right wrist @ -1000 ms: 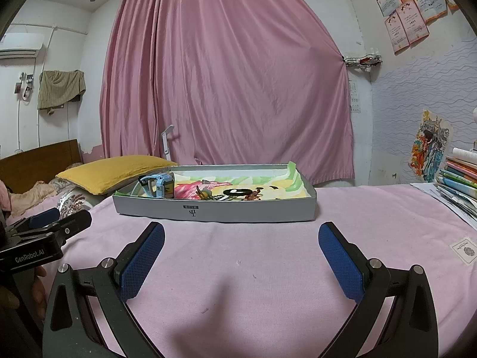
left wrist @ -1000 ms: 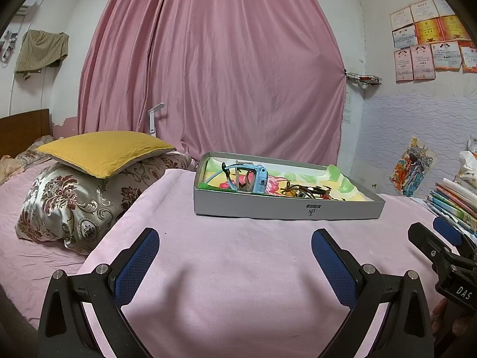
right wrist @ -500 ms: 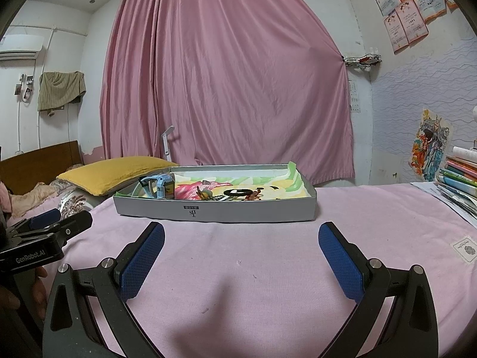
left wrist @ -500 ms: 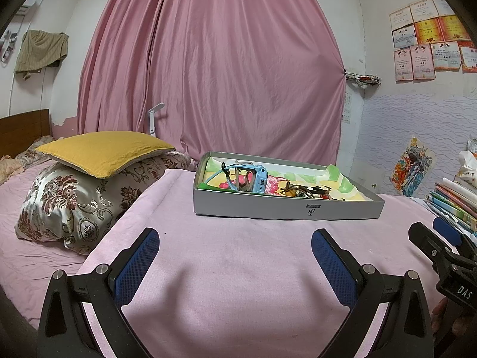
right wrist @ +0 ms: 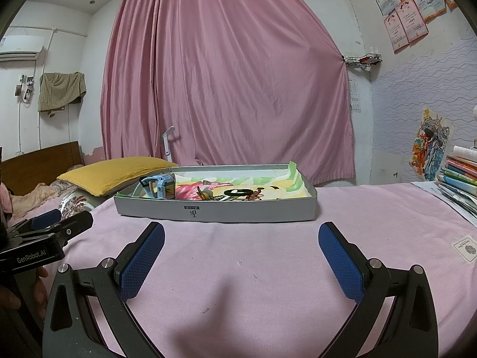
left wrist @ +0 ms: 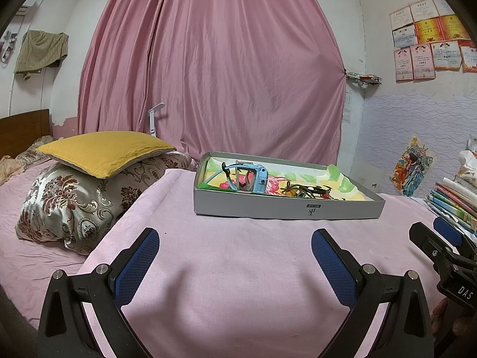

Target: Organize jewelry

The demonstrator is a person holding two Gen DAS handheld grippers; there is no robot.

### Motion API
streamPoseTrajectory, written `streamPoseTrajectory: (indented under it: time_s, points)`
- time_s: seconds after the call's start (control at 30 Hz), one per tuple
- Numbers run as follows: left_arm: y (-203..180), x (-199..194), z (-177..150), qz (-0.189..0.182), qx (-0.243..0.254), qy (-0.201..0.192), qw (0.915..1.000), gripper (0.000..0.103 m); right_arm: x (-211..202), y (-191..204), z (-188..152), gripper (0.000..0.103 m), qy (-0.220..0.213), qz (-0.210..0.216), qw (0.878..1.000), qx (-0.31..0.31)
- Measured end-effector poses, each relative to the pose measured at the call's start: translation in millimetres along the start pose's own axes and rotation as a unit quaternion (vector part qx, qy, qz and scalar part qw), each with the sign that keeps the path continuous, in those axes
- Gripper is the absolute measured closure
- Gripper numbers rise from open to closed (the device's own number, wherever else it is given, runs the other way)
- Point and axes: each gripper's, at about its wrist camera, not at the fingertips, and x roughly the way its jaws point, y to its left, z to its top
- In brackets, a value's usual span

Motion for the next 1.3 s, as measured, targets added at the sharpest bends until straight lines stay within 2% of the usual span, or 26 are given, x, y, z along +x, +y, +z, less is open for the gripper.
streamPoseTrajectory:
  time_s: [1.0, 1.1, 1.3]
  points:
    - [-1.0, 1.1, -0.3, -0.006, -0.002, 0.003, 1.0000, 0.001, 1.0, 2.4, -1.1, 0.002, 0.001, 0.001, 1.000, -0.001]
    - [0.0, 3.8, -0.1, 0.002, -0.007, 0.020, 0.9998, 0.001, 0.9, 2.6, -1.1, 0.002, 0.001, 0.000, 1.000, -0.002]
    - [1.0, 0.8, 0.5, 0.022, -0.007, 0.012, 0.9997, 0.001, -0.5, 6.9, -1.8, 0.002, -0.004, -0.004, 1.000, -0.015]
